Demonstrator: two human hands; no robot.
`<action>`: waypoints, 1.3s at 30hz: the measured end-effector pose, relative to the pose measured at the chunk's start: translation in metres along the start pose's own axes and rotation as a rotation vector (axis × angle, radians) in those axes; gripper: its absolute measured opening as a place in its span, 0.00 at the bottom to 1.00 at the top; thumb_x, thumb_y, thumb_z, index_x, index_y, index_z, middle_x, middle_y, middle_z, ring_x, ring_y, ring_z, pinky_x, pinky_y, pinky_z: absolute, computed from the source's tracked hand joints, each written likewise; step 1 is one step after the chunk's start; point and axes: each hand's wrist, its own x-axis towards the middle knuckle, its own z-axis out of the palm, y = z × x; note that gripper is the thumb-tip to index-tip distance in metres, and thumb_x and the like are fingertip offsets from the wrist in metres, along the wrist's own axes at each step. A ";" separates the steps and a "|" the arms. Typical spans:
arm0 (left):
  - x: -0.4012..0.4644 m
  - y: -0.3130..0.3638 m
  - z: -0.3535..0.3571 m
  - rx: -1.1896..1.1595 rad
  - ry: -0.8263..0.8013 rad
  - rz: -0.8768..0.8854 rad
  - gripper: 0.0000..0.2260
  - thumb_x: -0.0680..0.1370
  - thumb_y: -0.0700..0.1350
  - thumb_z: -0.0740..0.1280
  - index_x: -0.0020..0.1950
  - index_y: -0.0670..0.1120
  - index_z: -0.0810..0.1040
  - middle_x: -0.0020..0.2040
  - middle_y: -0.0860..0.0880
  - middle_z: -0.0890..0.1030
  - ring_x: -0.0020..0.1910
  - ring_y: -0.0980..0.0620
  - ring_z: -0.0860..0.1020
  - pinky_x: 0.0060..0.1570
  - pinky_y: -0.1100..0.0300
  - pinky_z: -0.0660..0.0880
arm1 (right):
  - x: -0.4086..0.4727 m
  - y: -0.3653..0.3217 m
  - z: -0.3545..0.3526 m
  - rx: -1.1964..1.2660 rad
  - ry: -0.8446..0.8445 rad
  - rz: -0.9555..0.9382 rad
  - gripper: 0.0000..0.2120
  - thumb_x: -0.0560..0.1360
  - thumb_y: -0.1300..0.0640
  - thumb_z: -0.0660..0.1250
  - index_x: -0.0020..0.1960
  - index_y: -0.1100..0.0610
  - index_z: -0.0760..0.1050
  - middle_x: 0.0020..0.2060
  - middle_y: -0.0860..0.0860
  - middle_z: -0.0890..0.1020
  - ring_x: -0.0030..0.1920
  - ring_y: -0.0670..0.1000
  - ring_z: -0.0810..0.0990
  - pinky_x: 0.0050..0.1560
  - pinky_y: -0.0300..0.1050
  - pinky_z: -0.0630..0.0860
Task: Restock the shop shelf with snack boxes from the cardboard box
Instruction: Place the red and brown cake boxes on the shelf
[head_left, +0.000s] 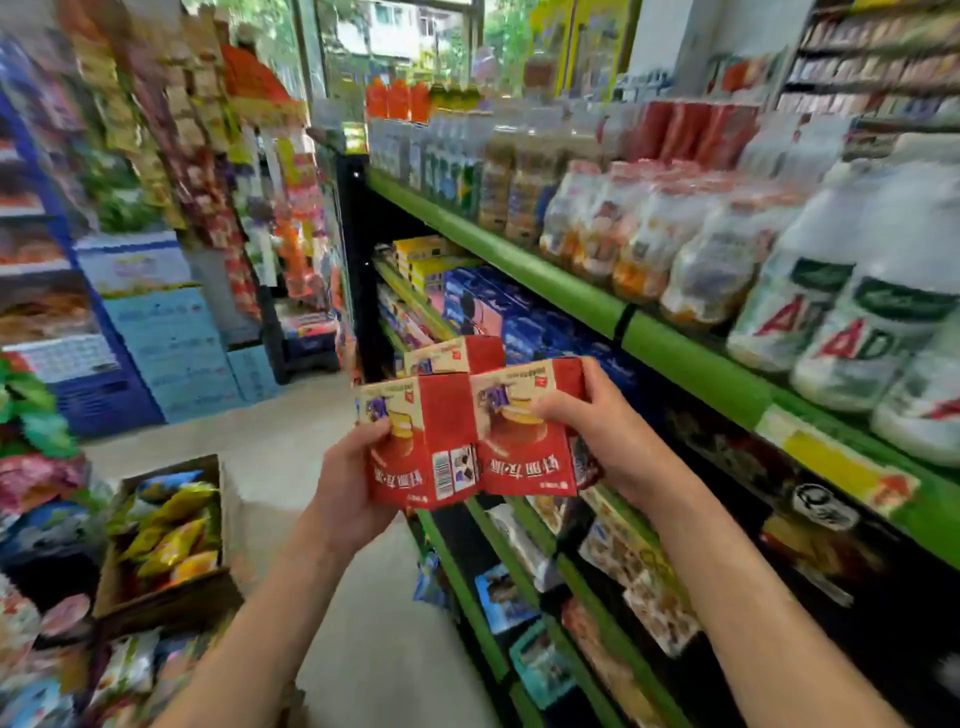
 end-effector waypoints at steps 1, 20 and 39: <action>-0.003 -0.014 0.009 -0.019 0.012 -0.008 0.15 0.71 0.47 0.65 0.53 0.45 0.86 0.47 0.43 0.86 0.43 0.45 0.85 0.44 0.49 0.82 | -0.010 0.001 -0.012 0.019 -0.002 0.011 0.26 0.62 0.47 0.77 0.56 0.50 0.71 0.48 0.51 0.86 0.46 0.57 0.86 0.41 0.49 0.82; 0.013 -0.110 0.008 -0.320 -0.212 -0.518 0.28 0.78 0.63 0.60 0.68 0.45 0.77 0.70 0.37 0.74 0.68 0.34 0.73 0.63 0.32 0.69 | -0.046 0.061 -0.051 0.257 -0.037 0.411 0.21 0.60 0.38 0.75 0.46 0.51 0.87 0.49 0.59 0.86 0.43 0.54 0.86 0.43 0.45 0.82; 0.109 -0.107 -0.078 -0.243 -0.566 -0.868 0.24 0.77 0.59 0.64 0.64 0.43 0.80 0.65 0.37 0.78 0.64 0.33 0.76 0.64 0.31 0.66 | -0.015 0.087 0.001 0.495 0.435 0.616 0.34 0.57 0.46 0.77 0.60 0.58 0.76 0.46 0.58 0.86 0.40 0.54 0.87 0.36 0.44 0.81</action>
